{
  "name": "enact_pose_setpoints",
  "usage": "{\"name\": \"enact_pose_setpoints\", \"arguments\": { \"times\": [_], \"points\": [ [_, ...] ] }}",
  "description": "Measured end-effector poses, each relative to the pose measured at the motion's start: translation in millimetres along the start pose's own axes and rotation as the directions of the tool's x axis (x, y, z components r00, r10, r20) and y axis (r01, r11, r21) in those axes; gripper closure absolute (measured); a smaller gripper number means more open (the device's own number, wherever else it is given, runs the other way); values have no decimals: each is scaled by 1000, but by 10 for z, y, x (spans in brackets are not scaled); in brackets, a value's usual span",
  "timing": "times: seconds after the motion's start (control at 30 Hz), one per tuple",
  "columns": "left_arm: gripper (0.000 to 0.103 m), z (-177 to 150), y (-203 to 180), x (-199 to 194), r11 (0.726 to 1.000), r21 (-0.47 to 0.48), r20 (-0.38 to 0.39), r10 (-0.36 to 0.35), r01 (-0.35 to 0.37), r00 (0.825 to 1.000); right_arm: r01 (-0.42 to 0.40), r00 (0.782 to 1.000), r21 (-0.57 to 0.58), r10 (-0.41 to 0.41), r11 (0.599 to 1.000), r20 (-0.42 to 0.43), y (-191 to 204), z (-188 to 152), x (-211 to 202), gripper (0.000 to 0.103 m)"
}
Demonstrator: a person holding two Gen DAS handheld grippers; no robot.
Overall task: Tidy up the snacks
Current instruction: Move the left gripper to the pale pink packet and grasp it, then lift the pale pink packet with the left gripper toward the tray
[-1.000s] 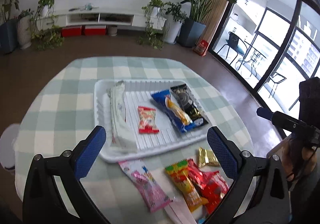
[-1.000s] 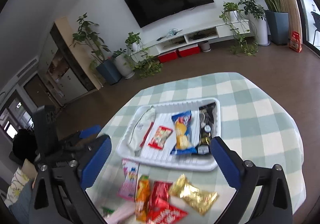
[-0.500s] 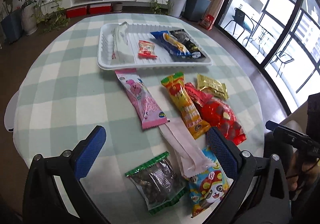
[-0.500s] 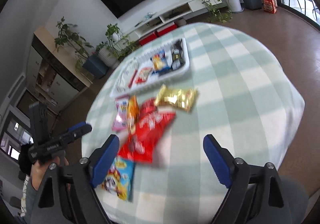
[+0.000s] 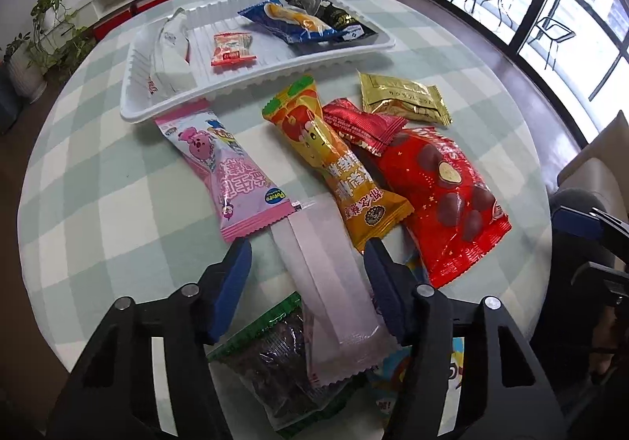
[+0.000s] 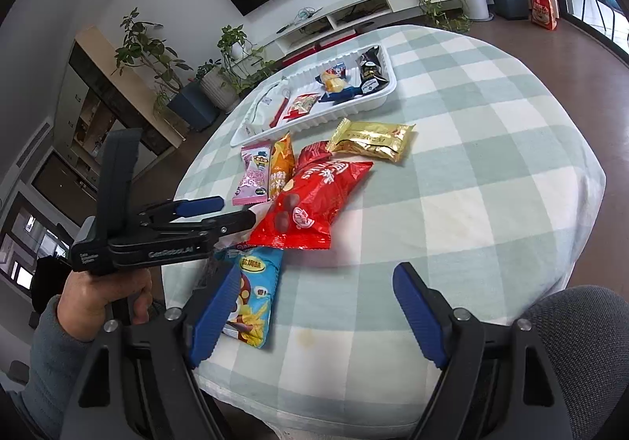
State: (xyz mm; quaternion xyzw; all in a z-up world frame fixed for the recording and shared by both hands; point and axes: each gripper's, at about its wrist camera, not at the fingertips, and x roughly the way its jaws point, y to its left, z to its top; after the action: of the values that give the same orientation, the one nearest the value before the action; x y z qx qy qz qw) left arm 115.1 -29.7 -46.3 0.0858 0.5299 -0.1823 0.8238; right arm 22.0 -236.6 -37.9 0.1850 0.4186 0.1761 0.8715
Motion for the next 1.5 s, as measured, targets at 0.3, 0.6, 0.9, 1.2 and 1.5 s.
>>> {"name": "enact_pose_setpoints", "arguments": {
  "times": [0.3,0.6,0.9,1.2,1.5],
  "points": [
    [63,14,47,189,1000,14,-51,4,-4,999,-2,1000,18,2,1000,-8,-81,4,40,22],
    [67,1,51,176,999,31,-39,13,-12,999,-2,1000,23,2,1000,-17,-102,2,76,23],
    [70,-75,85,67,1000,17,8,-12,12,1000,12,1000,28,-12,1000,-13,-89,112,98,23],
    [70,-258,190,-209,996,-45,96,-74,78,993,-18,996,75,25,997,-86,-10,492,398,21],
    [70,-353,286,-155,992,-64,95,-106,112,990,-11,981,105,31,994,-193,50,619,821,21]
  ]
}}
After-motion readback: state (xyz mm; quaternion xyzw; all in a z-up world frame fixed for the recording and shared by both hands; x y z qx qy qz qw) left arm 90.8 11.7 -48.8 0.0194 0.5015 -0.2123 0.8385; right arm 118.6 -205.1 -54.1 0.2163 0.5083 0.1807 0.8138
